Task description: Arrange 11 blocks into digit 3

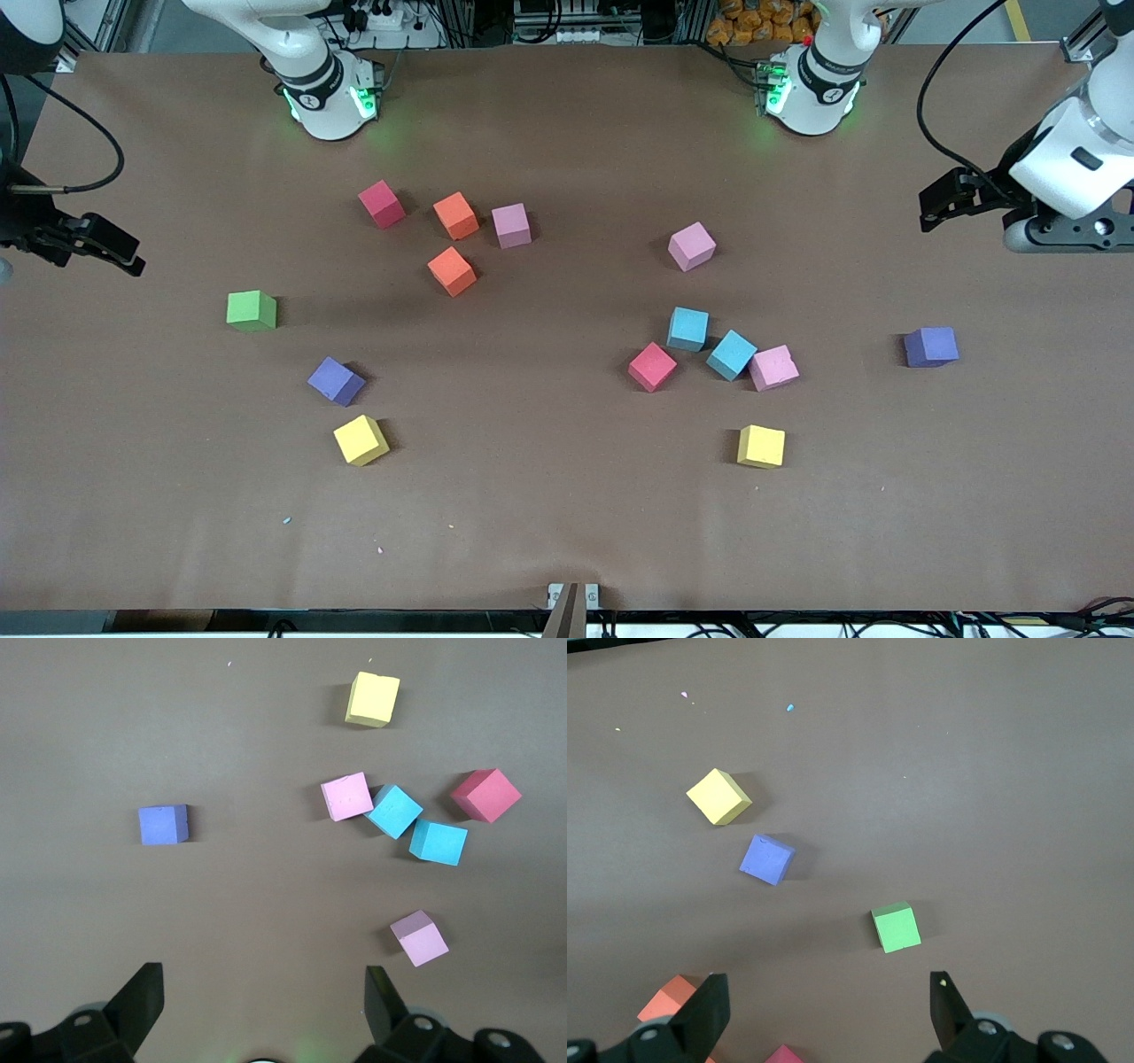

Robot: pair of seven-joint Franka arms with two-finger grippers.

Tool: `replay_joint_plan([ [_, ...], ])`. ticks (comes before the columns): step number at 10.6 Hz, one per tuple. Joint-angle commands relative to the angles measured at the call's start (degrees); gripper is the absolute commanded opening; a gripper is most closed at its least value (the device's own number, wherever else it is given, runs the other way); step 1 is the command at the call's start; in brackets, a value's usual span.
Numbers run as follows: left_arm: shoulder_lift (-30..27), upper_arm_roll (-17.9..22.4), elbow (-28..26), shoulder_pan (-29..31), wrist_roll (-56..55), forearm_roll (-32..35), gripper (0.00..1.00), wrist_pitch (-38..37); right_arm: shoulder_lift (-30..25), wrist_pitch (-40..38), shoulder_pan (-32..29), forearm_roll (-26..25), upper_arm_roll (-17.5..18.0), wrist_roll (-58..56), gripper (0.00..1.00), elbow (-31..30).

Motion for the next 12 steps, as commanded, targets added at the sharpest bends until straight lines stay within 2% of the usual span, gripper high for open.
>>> replay_joint_plan([
  [1, 0.0, -0.4, -0.5, -0.2, -2.5, -1.3, 1.00, -0.3, 0.3, -0.7, -0.3, 1.0, 0.2, 0.7, 1.00, 0.7],
  [3, 0.9, -3.1, -1.0, -0.2, -7.2, -1.4, 1.00, 0.3, 0.3, -0.7, -0.3, 1.0, 0.2, 0.6, 1.00, 0.7],
  [8, 7.0, -14.9, -1.6, -0.6, -27.3, -1.3, 1.00, 5.9, 0.2, -1.9, -0.5, 1.1, 0.3, 0.8, 1.00, 0.7],
  [10, 7.7, -16.3, -5.0, -3.9, -34.4, -1.3, 1.00, 11.0, 0.1, -4.7, -0.4, 1.1, 1.0, 1.0, 1.00, 0.7],
  [12, 10.6, -16.3, -6.4, -10.4, -44.2, -1.1, 1.00, 15.2, 0.3, -4.2, -0.5, 3.6, 1.9, 1.0, 1.00, 0.9],
])
